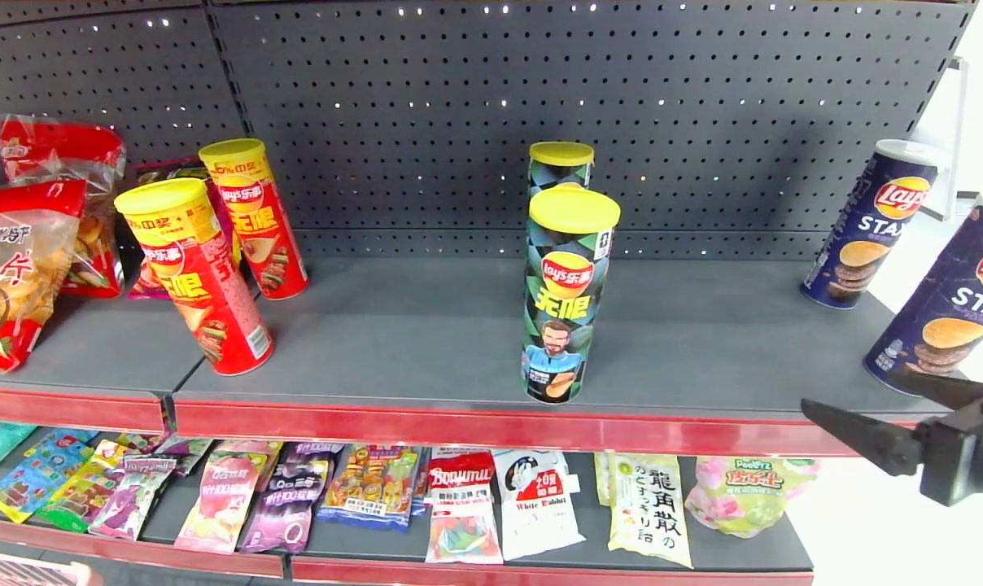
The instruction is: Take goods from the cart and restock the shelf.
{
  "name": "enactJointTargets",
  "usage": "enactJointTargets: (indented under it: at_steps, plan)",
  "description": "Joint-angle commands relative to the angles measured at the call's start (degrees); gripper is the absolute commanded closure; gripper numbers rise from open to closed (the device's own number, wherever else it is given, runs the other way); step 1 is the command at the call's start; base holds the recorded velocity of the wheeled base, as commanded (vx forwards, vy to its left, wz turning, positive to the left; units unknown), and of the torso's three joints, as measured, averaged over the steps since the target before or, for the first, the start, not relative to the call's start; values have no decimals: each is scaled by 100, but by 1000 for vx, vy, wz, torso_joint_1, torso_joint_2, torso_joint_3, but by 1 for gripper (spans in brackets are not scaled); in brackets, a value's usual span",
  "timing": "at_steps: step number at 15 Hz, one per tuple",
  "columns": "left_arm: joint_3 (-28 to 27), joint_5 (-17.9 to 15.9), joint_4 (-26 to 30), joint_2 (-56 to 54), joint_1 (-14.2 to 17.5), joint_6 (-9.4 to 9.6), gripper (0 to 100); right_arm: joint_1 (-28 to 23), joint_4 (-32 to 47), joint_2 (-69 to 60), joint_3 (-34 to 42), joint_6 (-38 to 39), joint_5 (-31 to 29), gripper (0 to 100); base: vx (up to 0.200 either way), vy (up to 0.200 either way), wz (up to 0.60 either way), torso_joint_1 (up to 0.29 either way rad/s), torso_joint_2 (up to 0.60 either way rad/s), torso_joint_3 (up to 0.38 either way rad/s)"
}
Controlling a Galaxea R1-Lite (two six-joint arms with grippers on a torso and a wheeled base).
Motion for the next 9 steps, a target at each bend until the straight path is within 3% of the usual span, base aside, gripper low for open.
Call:
enactJointTargets:
  at_steps: [1, 4, 9]
  plan:
    - [0, 1, -1, -10, 2, 0, 0, 500, -320, 1114, -27, -37, -331, 0, 0, 0, 0, 0, 0, 0]
    - [0, 1, -1, -10, 2, 0, 0, 799, -742, 1905, -405, -20, -796, 0, 0, 0, 0, 0, 0, 0]
    - [0, 1, -1, -10, 2, 0, 0, 949, -751, 2476, -1003, -11, -867, 0, 0, 0, 0, 0, 0, 0]
